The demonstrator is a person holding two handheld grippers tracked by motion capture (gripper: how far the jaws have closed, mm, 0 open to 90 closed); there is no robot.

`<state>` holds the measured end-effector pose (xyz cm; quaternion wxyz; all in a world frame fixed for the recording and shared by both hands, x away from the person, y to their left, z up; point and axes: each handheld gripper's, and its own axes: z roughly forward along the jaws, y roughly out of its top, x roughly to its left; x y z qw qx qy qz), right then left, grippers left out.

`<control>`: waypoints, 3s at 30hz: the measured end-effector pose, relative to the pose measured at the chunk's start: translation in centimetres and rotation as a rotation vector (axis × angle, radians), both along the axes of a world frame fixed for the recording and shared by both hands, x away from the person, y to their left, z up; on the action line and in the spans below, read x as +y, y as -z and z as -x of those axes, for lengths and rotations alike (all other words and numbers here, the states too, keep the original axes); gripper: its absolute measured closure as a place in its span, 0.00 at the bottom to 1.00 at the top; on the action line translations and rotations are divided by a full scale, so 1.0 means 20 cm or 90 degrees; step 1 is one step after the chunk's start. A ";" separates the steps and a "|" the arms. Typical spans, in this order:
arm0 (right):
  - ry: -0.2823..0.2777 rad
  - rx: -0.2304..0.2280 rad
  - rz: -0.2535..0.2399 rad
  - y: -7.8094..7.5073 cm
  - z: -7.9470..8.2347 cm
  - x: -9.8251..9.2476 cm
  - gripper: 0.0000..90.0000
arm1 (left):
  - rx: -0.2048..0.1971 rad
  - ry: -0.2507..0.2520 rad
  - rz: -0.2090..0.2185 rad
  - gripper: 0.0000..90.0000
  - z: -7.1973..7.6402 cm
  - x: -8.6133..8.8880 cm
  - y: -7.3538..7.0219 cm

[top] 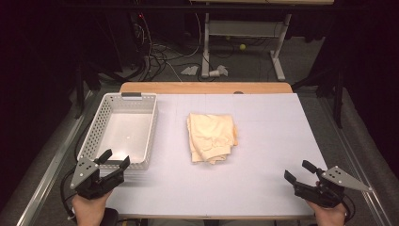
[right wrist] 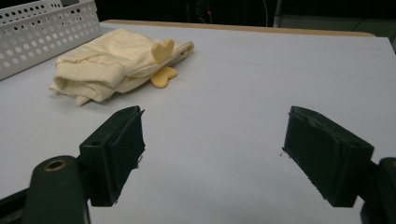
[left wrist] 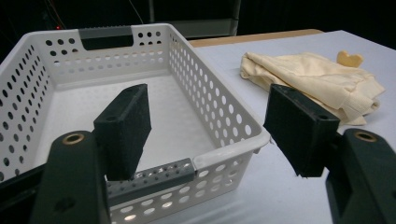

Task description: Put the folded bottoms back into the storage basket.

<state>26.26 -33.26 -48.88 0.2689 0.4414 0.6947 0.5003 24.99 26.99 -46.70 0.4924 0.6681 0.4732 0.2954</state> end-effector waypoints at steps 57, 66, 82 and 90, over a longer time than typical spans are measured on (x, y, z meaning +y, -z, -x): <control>-0.004 0.002 0.001 0.00 0.00 0.01 0.23 | 0.000 0.083 -0.015 0.34 -0.13 -0.22 -0.01; -0.004 0.003 0.001 0.00 -0.01 0.01 0.23 | 0.004 0.099 -0.012 0.34 -0.15 -0.25 -0.01; -0.004 0.004 0.001 0.00 -0.01 0.01 0.23 | 0.001 0.126 -0.007 0.34 -0.18 -0.33 -0.02; -0.008 0.001 0.000 0.00 -0.01 0.02 0.23 | -0.003 0.135 -0.024 0.34 -0.18 -0.37 -0.02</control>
